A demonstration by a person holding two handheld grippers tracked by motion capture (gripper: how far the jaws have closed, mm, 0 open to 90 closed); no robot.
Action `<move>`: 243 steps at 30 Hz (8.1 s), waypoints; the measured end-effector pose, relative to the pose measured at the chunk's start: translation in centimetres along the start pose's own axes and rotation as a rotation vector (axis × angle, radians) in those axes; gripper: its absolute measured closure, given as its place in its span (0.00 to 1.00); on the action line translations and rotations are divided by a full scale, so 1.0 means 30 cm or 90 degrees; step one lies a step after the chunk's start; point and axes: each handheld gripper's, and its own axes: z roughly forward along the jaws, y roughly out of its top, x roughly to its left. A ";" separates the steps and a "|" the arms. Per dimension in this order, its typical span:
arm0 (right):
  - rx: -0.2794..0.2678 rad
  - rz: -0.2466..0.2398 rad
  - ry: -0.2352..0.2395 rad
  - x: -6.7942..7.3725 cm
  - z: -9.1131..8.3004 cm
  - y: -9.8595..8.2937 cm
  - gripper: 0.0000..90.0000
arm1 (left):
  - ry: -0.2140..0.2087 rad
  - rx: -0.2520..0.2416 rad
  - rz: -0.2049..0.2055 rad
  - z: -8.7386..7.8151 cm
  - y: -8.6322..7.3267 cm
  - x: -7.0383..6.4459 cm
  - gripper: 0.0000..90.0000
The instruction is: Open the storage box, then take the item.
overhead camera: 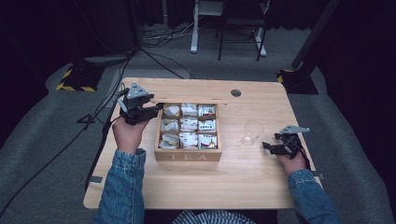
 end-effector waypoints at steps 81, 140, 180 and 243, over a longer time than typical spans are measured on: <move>-0.043 -0.114 0.208 0.483 -0.166 0.388 0.46 | 0.000 0.014 0.021 0.011 -0.007 -0.009 0.52; 0.050 -0.248 0.320 0.944 0.300 0.627 0.67 | -0.012 0.020 0.027 0.012 -0.005 -0.001 0.51; -0.016 -0.310 0.277 0.941 0.203 0.666 0.98 | -0.014 0.024 0.030 0.013 -0.005 0.000 0.50; -0.092 -0.152 0.148 0.456 -0.210 0.519 0.98 | -0.017 0.032 0.031 0.016 -0.007 0.000 0.50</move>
